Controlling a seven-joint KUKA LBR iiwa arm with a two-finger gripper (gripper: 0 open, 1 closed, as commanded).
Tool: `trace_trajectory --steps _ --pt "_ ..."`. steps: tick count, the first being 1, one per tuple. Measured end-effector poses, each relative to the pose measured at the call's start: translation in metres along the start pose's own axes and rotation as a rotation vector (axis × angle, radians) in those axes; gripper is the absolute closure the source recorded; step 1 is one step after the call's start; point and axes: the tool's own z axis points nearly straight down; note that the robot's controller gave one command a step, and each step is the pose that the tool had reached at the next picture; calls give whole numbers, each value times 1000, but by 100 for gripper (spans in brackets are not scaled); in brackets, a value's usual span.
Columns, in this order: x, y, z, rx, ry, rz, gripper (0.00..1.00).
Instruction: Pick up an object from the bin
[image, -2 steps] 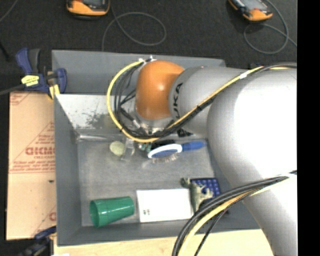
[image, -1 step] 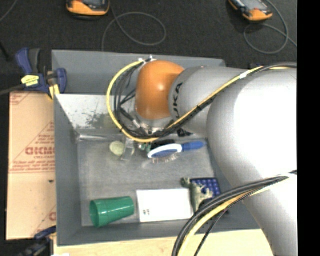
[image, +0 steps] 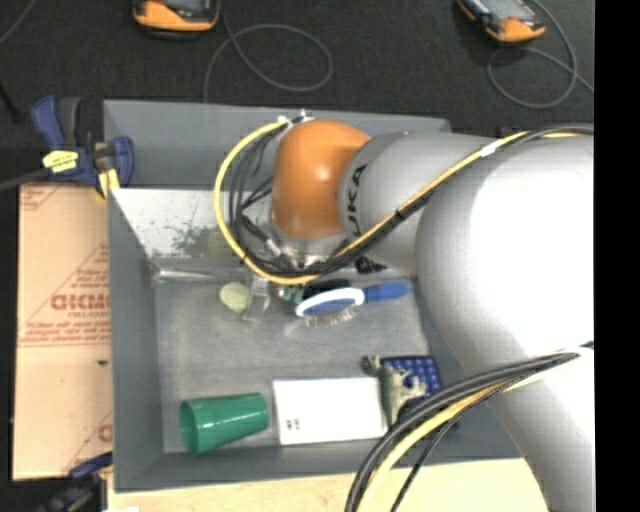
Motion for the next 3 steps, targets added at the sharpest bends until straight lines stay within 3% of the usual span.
trace_trajectory --steps 1,3 --pt "2 -1 -16 6 8 -1 100" --pt "0 -2 -54 7 7 -1 100"
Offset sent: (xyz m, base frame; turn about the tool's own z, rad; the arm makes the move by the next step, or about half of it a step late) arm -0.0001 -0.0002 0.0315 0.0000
